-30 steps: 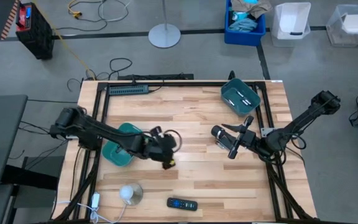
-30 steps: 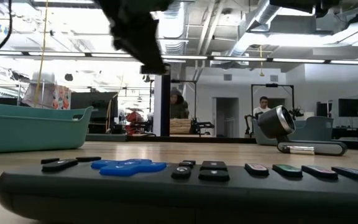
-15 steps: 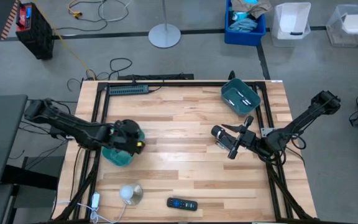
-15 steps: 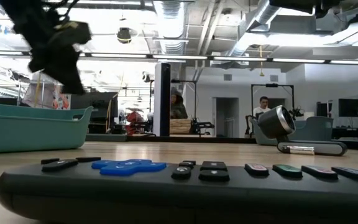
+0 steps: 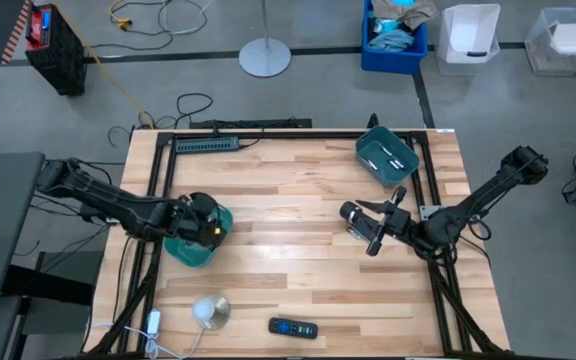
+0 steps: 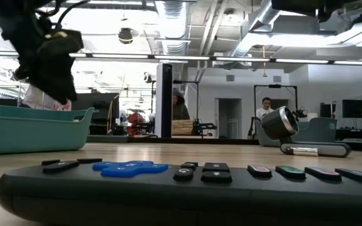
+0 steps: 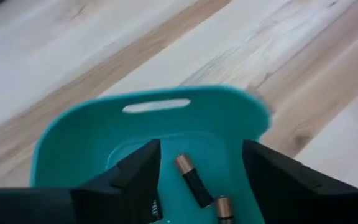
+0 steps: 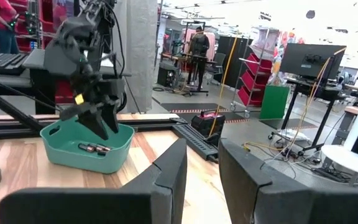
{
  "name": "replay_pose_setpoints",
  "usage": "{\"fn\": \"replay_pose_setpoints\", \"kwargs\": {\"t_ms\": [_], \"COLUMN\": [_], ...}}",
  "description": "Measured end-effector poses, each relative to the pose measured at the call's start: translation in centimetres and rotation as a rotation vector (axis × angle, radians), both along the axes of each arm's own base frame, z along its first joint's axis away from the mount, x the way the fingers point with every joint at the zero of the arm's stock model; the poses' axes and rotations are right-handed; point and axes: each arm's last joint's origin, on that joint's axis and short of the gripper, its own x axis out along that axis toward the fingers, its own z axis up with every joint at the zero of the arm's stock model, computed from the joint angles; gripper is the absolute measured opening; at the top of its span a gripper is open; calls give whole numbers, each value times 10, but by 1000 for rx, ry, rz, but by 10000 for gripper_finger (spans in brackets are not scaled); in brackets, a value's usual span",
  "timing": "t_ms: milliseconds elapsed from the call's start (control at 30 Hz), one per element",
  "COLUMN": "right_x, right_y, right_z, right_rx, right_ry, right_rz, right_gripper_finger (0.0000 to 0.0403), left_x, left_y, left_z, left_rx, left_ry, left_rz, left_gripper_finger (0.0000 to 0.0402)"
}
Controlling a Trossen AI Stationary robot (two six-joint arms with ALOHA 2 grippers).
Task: Sort batteries
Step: Put the silver battery into the blue bin
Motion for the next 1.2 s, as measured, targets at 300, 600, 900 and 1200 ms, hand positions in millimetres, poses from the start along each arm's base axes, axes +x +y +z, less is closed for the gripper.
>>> {"fn": "replay_pose_setpoints", "kwargs": {"t_ms": [300, 600, 900, 1200], "right_x": [18, 50, 60, 64], "right_y": [7, 41, 59, 57], "right_z": [-3, -28, -50, -85], "right_rx": [44, 59, 268, 342], "right_ry": [102, 369, 765, 917], "right_rz": [6, 82, 15, -139], "right_gripper_finger": [109, 110, 148, 186], "left_x": [29, 47, 48, 47], "left_y": [-6, -4, 4, 4], "left_z": [42, 66, 65, 62], "left_rx": [212, 425, 473, 457], "left_ry": [-206, -322, -275, -247], "left_rz": [-195, -362, -368, -366], "left_gripper_finger": [221, 217, 217, 217]}}
